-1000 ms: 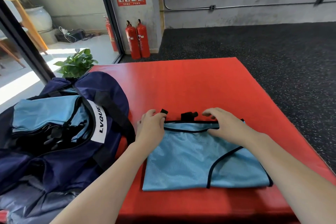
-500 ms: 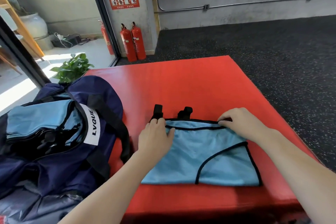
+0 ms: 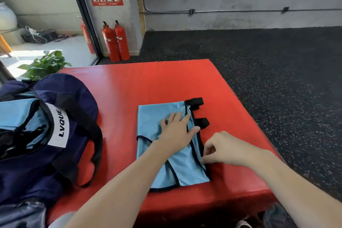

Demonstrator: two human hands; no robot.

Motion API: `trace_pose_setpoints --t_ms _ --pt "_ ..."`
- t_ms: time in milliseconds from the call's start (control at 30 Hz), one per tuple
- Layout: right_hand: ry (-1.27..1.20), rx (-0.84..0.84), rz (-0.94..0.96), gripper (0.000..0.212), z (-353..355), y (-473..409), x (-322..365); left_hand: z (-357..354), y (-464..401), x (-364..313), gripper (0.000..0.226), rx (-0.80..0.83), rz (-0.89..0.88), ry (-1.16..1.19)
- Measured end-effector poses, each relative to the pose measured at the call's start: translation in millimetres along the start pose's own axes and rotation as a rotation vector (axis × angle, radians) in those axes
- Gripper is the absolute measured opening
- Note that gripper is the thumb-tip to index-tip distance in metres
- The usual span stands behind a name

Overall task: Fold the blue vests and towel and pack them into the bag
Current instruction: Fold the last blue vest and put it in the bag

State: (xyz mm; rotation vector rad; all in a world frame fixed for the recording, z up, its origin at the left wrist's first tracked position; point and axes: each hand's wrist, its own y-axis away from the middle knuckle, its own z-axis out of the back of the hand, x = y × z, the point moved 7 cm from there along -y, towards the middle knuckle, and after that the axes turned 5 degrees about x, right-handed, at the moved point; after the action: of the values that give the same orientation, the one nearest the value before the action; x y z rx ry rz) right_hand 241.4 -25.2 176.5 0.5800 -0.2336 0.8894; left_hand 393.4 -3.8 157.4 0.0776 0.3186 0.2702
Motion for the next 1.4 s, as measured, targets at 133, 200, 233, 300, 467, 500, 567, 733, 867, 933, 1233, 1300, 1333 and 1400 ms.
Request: trace_pose_setpoints --t_ms 133,200,233,300,467,500,567,733,867,933,1233,1300,1333,1400 --pt "0.076 -0.088 0.009 0.032 1.4 15.7 -8.6 -1.9 14.0 -5.4 0.07 0.028 -0.039 -0.007" --pt "0.079 -0.164 0.042 0.028 4.7 23.1 -5.6 3.1 27.9 1.1 0.069 0.028 -0.044 0.006" --pt "0.066 -0.206 0.067 0.026 6.3 26.6 -2.8 7.0 36.6 6.0 0.068 0.016 -0.046 0.007" --pt "0.046 -0.268 0.121 0.028 6.6 32.8 4.8 14.6 57.0 18.5 0.066 0.001 -0.045 0.009" --pt "0.053 -0.243 0.202 0.049 -18.2 47.5 22.4 22.3 118.6 53.5 0.058 -0.068 -0.046 -0.035" --pt "0.051 -0.238 0.208 0.054 -23.6 50.4 26.3 19.6 131.0 60.8 0.06 -0.073 -0.041 -0.034" --pt "0.048 -0.235 0.218 0.065 -33.9 54.8 32.1 10.7 155.6 72.2 0.072 -0.046 -0.033 0.014" --pt "0.088 -0.196 0.243 0.079 -61.2 61.8 36.5 -3.0 202.9 69.1 0.077 0.001 -0.148 0.131" --pt "0.052 -0.212 0.27 0.064 -69.6 75.4 34.3 -9.0 219.9 68.4 0.048 -0.028 -0.214 0.157" --pt "0.044 -0.226 0.286 0.051 -74.1 81.6 32.2 -10.4 226.1 70.4 0.034 -0.061 -0.226 0.187" --pt "-0.031 -0.345 0.304 0.013 -71.7 106.4 33.5 15.0 244.5 65.5 0.007 -0.24 -0.158 0.343" --pt "-0.107 -0.381 0.302 0.011 -63.7 114.4 40.0 23.2 246.3 66.7 0.008 -0.278 -0.126 0.416" --pt "-0.155 -0.408 0.294 0.015 -58.7 117.8 41.6 27.3 247.1 66.5 0.007 -0.296 -0.12 0.458" --pt "-0.266 -0.455 0.252 0.019 -47.5 123.2 42.7 32.6 246.5 67.4 0.002 -0.317 -0.115 0.538"
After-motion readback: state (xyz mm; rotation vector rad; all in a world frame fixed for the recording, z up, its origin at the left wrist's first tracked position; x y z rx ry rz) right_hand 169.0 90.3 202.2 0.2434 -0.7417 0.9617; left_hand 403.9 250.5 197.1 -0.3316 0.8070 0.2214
